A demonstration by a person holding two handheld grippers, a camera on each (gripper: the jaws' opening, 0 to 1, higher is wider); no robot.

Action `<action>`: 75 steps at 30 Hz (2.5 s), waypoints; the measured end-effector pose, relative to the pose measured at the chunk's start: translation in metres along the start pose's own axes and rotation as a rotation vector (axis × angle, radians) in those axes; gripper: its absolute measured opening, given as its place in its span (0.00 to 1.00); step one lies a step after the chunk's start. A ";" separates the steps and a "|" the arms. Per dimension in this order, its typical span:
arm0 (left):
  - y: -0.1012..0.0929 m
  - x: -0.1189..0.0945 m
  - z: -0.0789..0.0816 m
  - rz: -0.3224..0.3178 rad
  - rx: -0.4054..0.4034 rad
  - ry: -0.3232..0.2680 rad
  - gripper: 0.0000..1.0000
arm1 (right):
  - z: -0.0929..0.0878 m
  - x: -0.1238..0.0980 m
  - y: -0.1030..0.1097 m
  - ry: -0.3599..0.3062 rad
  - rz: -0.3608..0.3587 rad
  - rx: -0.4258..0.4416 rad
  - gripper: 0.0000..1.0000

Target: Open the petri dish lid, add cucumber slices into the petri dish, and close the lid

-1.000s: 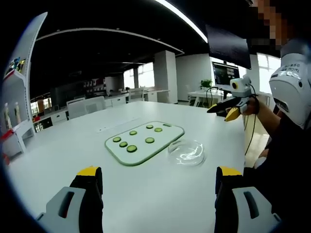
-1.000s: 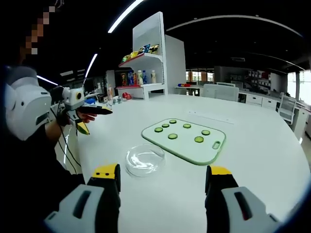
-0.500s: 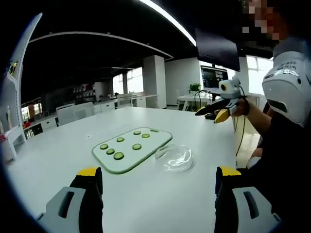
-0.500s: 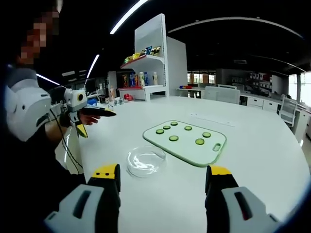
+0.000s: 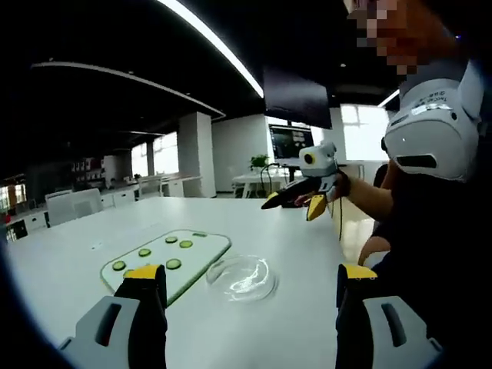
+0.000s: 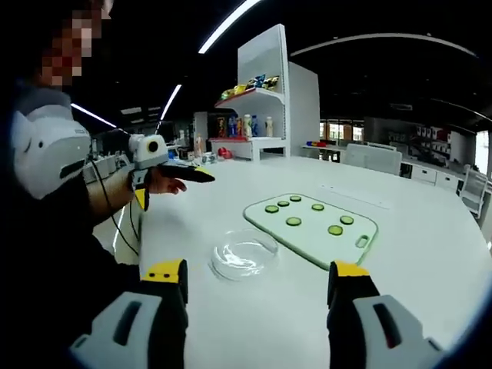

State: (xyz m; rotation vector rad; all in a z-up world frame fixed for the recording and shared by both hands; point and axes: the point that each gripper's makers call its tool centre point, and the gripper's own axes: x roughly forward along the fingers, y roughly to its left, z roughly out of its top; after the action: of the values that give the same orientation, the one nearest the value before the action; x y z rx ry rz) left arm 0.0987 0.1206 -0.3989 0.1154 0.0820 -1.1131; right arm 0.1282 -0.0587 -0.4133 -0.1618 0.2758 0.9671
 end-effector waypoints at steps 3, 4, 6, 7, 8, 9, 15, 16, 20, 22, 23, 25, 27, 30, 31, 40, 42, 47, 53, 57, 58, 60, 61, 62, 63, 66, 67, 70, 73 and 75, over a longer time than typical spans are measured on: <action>0.004 0.009 -0.008 -0.012 0.023 0.015 0.90 | -0.001 0.005 0.000 -0.003 0.023 -0.019 0.72; 0.002 0.011 -0.011 -0.026 0.042 0.029 0.90 | -0.002 0.007 -0.001 -0.004 0.031 -0.024 0.72; -0.001 0.015 -0.014 -0.053 0.060 0.036 0.90 | -0.004 0.011 0.000 -0.001 0.063 -0.027 0.64; -0.004 0.019 -0.017 -0.075 0.059 0.040 0.90 | -0.007 0.015 0.000 0.007 0.080 -0.009 0.61; -0.004 0.022 -0.018 -0.084 0.058 0.040 0.90 | -0.009 0.019 -0.001 0.008 0.091 -0.008 0.61; -0.004 0.026 -0.019 -0.088 0.057 0.041 0.89 | -0.012 0.023 -0.001 0.012 0.106 -0.012 0.63; 0.002 0.043 -0.027 -0.121 0.052 0.063 0.82 | -0.023 0.043 0.000 0.051 0.143 -0.082 0.67; 0.004 0.044 -0.027 -0.122 0.050 0.062 0.82 | -0.024 0.045 0.001 0.054 0.148 -0.090 0.67; 0.009 0.052 -0.035 -0.127 0.047 0.083 0.81 | -0.022 0.055 0.006 0.042 0.185 -0.110 0.68; 0.010 0.056 -0.041 -0.142 0.042 0.095 0.81 | -0.023 0.060 0.007 0.046 0.198 -0.109 0.67; 0.012 0.058 -0.043 -0.141 0.040 0.103 0.81 | -0.024 0.062 0.006 0.052 0.201 -0.107 0.66; 0.015 0.063 -0.049 -0.136 0.049 0.128 0.81 | -0.027 0.066 0.007 0.061 0.208 -0.103 0.66; 0.015 0.065 -0.053 -0.133 0.061 0.146 0.81 | -0.030 0.070 0.010 0.074 0.224 -0.104 0.66; 0.015 0.068 -0.055 -0.136 0.058 0.144 0.80 | -0.031 0.077 0.013 0.074 0.252 -0.100 0.67; 0.015 0.070 -0.055 -0.140 0.053 0.141 0.80 | -0.031 0.079 0.013 0.075 0.253 -0.098 0.66; 0.018 0.081 -0.060 -0.157 0.027 0.145 0.78 | -0.040 0.096 0.020 0.105 0.286 -0.132 0.65; 0.018 0.084 -0.059 -0.159 0.037 0.141 0.74 | -0.042 0.098 0.020 0.109 0.287 -0.137 0.65; 0.018 0.088 -0.062 -0.170 0.054 0.159 0.74 | -0.041 0.100 0.018 0.099 0.294 -0.129 0.64; 0.017 0.094 -0.067 -0.180 0.052 0.165 0.74 | -0.046 0.104 0.020 0.112 0.314 -0.128 0.63; 0.018 0.096 -0.067 -0.175 0.052 0.161 0.71 | -0.052 0.107 0.016 0.141 0.299 -0.145 0.63; 0.018 0.096 -0.067 -0.176 0.050 0.160 0.71 | -0.052 0.108 0.016 0.141 0.301 -0.141 0.62; 0.018 0.096 -0.069 -0.176 0.050 0.164 0.71 | -0.052 0.108 0.018 0.138 0.310 -0.128 0.62; 0.018 0.096 -0.070 -0.177 0.046 0.166 0.71 | -0.052 0.109 0.018 0.137 0.313 -0.130 0.62; 0.017 0.096 -0.070 -0.180 0.042 0.167 0.71 | -0.052 0.109 0.019 0.136 0.314 -0.132 0.61; 0.016 0.095 -0.071 -0.186 0.035 0.168 0.71 | -0.052 0.110 0.020 0.134 0.316 -0.136 0.61; 0.016 0.096 -0.073 -0.186 0.030 0.173 0.69 | -0.051 0.111 0.022 0.130 0.323 -0.135 0.60; 0.016 0.096 -0.074 -0.184 0.027 0.173 0.67 | -0.050 0.112 0.022 0.126 0.325 -0.125 0.60; 0.017 0.096 -0.076 -0.178 0.017 0.174 0.63 | -0.049 0.112 0.019 0.123 0.318 -0.109 0.57; 0.019 0.097 -0.075 -0.170 0.025 0.167 0.63 | -0.049 0.113 0.018 0.113 0.314 -0.113 0.57; 0.019 0.097 -0.075 -0.170 0.025 0.166 0.62 | -0.048 0.113 0.018 0.110 0.314 -0.115 0.57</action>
State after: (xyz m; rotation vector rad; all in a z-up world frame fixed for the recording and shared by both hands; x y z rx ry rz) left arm 0.1578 0.0530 -0.4842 0.2264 0.2300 -1.2732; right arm 0.1661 0.0281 -0.4939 -0.2831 0.3539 1.2891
